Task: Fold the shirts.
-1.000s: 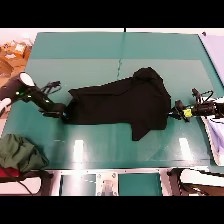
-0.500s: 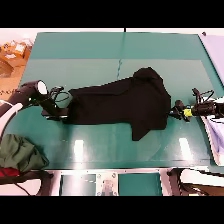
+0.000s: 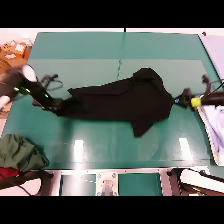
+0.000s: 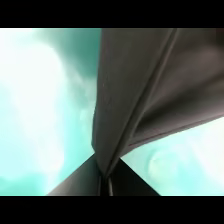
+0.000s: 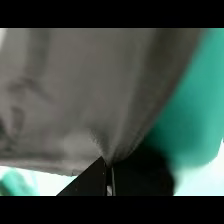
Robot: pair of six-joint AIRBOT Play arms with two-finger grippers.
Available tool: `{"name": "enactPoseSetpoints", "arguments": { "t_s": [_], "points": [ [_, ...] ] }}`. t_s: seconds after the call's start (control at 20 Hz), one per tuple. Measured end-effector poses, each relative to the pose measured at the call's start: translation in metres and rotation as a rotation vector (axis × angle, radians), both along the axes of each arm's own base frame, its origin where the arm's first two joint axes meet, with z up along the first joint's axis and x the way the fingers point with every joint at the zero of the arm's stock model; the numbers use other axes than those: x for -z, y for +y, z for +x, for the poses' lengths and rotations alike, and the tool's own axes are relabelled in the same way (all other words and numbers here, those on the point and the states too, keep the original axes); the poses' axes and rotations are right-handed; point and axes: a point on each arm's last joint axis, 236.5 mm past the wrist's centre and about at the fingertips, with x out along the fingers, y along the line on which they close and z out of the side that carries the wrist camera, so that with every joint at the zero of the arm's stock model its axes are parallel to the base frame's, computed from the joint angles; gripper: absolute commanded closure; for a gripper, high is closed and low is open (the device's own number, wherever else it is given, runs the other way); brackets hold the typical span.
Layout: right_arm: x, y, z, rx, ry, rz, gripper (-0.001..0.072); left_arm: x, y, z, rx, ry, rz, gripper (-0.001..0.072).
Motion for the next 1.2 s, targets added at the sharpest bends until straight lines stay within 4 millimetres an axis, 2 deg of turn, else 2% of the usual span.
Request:
{"name": "enactPoseSetpoints", "arguments": {
  "t_s": [0.05, 0.15, 0.25, 0.3, 0.4, 0.5, 0.55, 0.6, 0.7, 0.75, 0.85, 0.9, 1.0, 1.05, 1.15, 1.2],
  "points": [
    [-0.039, 0.001, 0.011, 0.003, -0.095, -0.007, 0.0699, -0.028, -0.002, 0.008, -0.002, -0.059, -0.043, 0.0677],
    [-0.126, 0.001, 0.024, 0.014, -0.287, -0.043, 0.0699, -0.103, -0.007, 0.027, -0.011, -0.240, -0.148, 0.0677],
    [-0.217, 0.001, 0.020, 0.043, -0.479, -0.101, 0.0699, -0.195, -0.010, 0.040, -0.021, -0.498, -0.233, 0.0677],
    [-0.258, 0.001, 0.013, 0.065, -0.565, -0.133, 0.0699, -0.249, -0.010, 0.040, -0.020, -0.655, -0.262, 0.0677],
    [-0.338, 0.001, -0.012, 0.123, -0.737, -0.204, 0.0699, -0.349, -0.008, 0.024, -0.020, -0.949, -0.274, 0.0677],
    [-0.405, 0.004, -0.044, 0.195, -0.893, -0.278, 0.0699, -0.429, -0.008, -0.009, -0.020, -1.196, -0.260, 0.0677],
    [-0.434, 0.007, -0.062, 0.232, -0.968, -0.316, 0.0699, -0.459, -0.011, -0.029, -0.017, -1.292, -0.253, 0.0676],
    [-0.457, 0.010, -0.077, 0.268, -1.033, -0.351, 0.0699, -0.479, -0.013, -0.045, -0.012, -1.358, -0.248, 0.0676],
    [-0.493, 0.015, -0.105, 0.338, -1.145, -0.417, 0.0699, -0.502, -0.014, -0.067, -0.021, -1.440, -0.233, 0.0676],
    [-0.504, 0.017, -0.113, 0.364, -1.176, -0.439, 0.0699, -0.507, -0.013, -0.073, -0.030, -1.457, -0.228, 0.0676],
    [-0.510, 0.016, -0.119, 0.391, -1.195, -0.454, 0.0699, -0.507, -0.009, -0.075, -0.059, -1.453, -0.216, 0.0676],
    [-0.506, 0.008, -0.114, 0.405, -1.175, -0.453, 0.0699, -0.501, -0.005, -0.069, -0.074, -1.425, -0.213, 0.0676],
    [-0.486, -0.011, -0.096, 0.422, -1.106, -0.420, 0.0698, -0.471, 0.006, -0.042, -0.117, -1.317, -0.216, 0.0676],
    [-0.469, -0.022, -0.083, 0.420, -1.057, -0.392, 0.0699, -0.450, 0.011, -0.027, -0.141, -1.250, -0.226, 0.0676],
    [-0.421, -0.040, -0.049, 0.392, -0.941, -0.324, 0.0699, -0.405, 0.016, 0.003, -0.181, -1.108, -0.263, 0.0676],
    [-0.390, -0.048, -0.029, 0.373, -0.875, -0.284, 0.0699, -0.373, 0.020, 0.022, -0.207, -1.016, -0.279, 0.0676]
  ]
}}
